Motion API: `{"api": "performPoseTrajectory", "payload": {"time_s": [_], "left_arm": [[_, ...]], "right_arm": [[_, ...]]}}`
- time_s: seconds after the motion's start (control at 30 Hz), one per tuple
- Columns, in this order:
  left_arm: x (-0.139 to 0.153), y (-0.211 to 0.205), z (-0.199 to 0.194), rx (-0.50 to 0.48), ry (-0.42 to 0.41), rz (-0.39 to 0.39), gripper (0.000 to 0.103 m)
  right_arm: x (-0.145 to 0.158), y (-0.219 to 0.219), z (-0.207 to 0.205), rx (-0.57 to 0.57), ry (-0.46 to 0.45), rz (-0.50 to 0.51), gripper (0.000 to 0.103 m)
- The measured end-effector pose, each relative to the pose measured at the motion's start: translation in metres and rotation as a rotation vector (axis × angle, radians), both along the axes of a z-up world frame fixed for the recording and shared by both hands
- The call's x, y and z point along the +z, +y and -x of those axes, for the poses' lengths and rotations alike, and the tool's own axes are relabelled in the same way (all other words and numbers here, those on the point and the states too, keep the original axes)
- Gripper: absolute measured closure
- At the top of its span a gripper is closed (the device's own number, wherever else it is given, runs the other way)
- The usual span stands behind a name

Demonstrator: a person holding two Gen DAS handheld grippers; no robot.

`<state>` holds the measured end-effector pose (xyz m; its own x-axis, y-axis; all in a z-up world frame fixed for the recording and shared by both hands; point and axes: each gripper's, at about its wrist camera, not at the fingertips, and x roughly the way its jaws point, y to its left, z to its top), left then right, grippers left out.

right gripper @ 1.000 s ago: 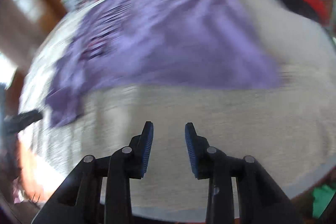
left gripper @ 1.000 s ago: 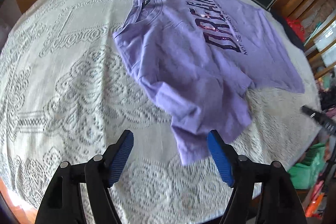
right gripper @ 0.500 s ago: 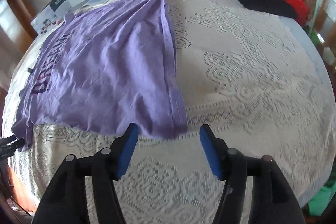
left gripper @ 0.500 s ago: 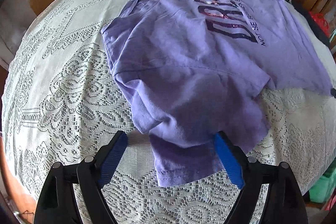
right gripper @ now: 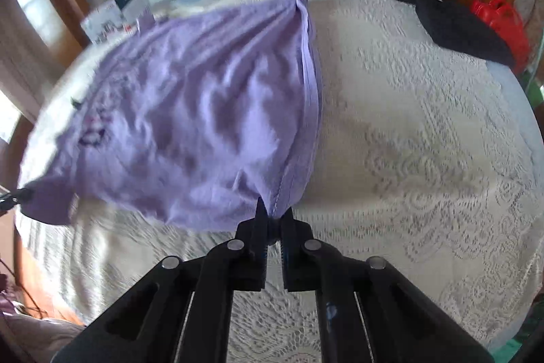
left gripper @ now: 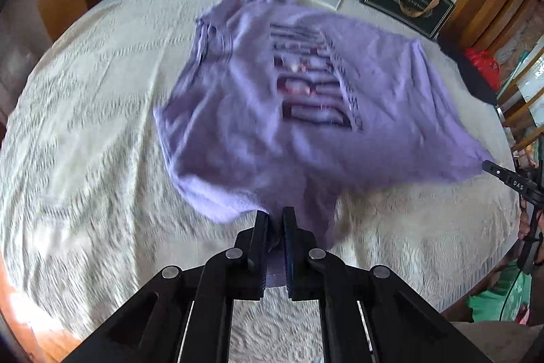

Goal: Fold clothes

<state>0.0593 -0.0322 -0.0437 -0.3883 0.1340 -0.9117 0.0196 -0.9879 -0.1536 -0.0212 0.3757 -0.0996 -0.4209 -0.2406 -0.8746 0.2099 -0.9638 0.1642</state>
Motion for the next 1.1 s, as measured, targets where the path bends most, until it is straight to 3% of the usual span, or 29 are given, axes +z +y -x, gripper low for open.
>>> {"api": "performPoseTrajectory", "payload": {"time_s": [0.2,0.43,0.5,0.53,0.57,0.6,0.67,0.77,0.9,1.0,1.1], "left_arm": [[0.008,-0.029,0.050,0.017,-0.022,-0.128,0.095],[-0.001,-0.051,0.167,0.042,-0.059,-0.088,0.094],[0.002,-0.058,0.186,0.063,-0.058,-0.045,0.085],[0.008,-0.061,0.193,0.067,-0.037,0.000,0.078],[0.014,-0.064,0.195,0.066,-0.018,0.025,0.057],[0.020,-0.067,0.195,0.063,0.000,0.044,0.030],[0.022,-0.071,0.187,0.041,0.013,0.049,0.012],[0.014,-0.072,0.162,0.000,0.003,0.081,0.012],[-0.022,-0.069,0.124,-0.043,-0.066,0.128,0.012],[-0.036,-0.069,0.107,-0.026,-0.088,0.130,0.012],[-0.044,-0.066,0.094,-0.022,-0.091,0.114,0.012]], "right_arm": [[0.025,0.007,0.045,-0.041,0.018,0.076,0.097],[0.020,-0.008,0.133,-0.072,-0.059,0.039,0.096],[0.015,-0.007,0.148,-0.112,-0.076,0.029,0.084],[0.016,-0.005,0.152,-0.143,-0.067,0.008,0.067],[0.019,-0.003,0.152,-0.165,-0.047,-0.010,0.044],[0.023,0.000,0.150,-0.184,-0.016,-0.015,0.037],[0.033,0.012,0.140,-0.228,0.042,-0.013,0.034],[0.033,0.023,0.123,-0.233,0.057,-0.012,0.034],[0.021,0.015,0.097,-0.159,0.026,-0.003,0.034],[0.023,-0.030,0.080,0.002,0.065,-0.074,0.039],[0.025,-0.076,0.067,0.145,0.086,-0.064,0.039]]}}
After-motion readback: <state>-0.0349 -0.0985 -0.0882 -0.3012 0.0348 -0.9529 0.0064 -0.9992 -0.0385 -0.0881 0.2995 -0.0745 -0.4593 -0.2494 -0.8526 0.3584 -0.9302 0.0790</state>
